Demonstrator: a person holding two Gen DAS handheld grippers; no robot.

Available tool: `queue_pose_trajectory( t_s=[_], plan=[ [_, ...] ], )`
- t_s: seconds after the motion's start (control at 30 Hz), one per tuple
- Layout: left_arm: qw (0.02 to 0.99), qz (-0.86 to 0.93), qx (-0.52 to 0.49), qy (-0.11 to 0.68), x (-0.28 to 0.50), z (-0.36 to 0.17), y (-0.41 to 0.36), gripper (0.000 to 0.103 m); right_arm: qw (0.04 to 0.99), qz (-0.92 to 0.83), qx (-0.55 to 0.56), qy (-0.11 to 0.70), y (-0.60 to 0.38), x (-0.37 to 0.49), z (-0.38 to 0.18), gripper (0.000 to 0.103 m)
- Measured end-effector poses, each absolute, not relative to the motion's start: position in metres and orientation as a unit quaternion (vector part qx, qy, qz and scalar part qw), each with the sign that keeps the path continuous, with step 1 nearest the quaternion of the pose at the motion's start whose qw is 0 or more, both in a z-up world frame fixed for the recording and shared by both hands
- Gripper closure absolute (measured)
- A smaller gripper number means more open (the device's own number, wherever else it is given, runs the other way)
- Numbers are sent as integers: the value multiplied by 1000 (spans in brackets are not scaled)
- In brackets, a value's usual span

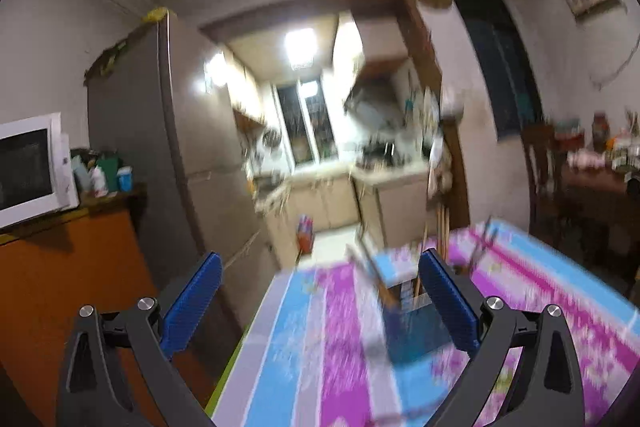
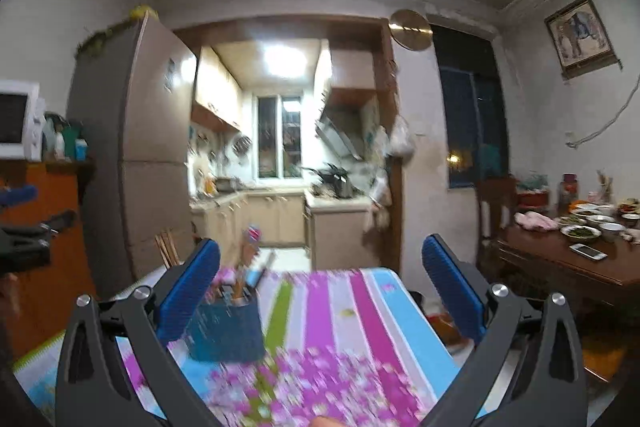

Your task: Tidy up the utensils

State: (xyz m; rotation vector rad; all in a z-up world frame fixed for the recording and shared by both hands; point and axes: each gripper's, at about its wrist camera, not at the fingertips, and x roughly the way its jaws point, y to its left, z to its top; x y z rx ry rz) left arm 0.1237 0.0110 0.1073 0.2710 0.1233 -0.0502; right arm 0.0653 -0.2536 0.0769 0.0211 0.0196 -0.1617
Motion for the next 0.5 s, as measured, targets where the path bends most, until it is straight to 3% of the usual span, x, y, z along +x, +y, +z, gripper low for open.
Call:
queue_pose_trajectory(
  t_s=[0.23,0.5],
  plan=[
    [990,-43,112,77,79,81,27,5,995,-96,15,34,-239,39,52,5],
    [983,-28,75,163,67,28,34,5,993,-93,-21,69,-205,17,29,5]
  ],
)
